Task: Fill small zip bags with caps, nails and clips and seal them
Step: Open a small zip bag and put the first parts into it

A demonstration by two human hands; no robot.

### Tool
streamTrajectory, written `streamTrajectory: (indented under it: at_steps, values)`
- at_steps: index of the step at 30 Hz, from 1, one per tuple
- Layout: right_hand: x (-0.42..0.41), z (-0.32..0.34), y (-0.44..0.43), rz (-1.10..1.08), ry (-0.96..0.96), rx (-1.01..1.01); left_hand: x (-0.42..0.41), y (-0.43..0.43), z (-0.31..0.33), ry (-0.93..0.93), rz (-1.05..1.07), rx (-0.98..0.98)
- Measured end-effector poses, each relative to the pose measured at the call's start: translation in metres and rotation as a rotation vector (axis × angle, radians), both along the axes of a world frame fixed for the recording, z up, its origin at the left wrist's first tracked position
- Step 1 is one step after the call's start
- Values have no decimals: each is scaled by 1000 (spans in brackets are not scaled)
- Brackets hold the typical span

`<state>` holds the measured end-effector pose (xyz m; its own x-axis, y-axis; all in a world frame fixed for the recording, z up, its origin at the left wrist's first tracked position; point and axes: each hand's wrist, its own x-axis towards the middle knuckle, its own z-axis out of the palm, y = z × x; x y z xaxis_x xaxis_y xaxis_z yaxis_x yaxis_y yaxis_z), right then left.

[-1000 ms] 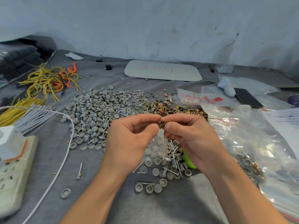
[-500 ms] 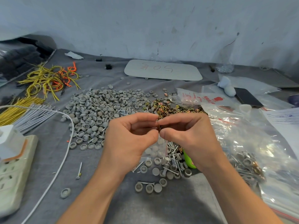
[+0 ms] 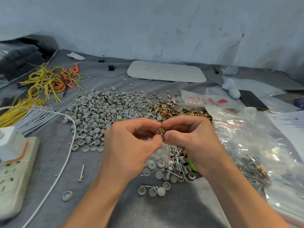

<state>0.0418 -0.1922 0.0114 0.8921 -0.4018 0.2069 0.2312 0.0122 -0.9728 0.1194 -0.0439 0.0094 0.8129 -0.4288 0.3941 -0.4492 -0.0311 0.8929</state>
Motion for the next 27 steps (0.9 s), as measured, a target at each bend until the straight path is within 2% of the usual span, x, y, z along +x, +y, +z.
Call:
streamTrajectory:
  at_steps: [3, 6, 10, 18, 23, 27]
  values:
    - [0, 1, 1, 22, 70, 15, -1, 2, 2, -117, 64, 49]
    - [-1, 3, 2, 32, 116, -41, 0, 2, 2, -152, 65, 73]
    - [-3, 5, 2, 21, 137, -34, 5, 2, -1, -73, -1, 26]
    - [-5, 9, -1, 92, 290, 205, 9, 5, -4, 35, -156, 29]
    - [-7, 10, -3, 140, 291, 197, 8, 4, -2, 116, -190, -24]
    - [-9, 10, -1, 154, 258, 202, 9, 3, -3, 111, -157, -82]
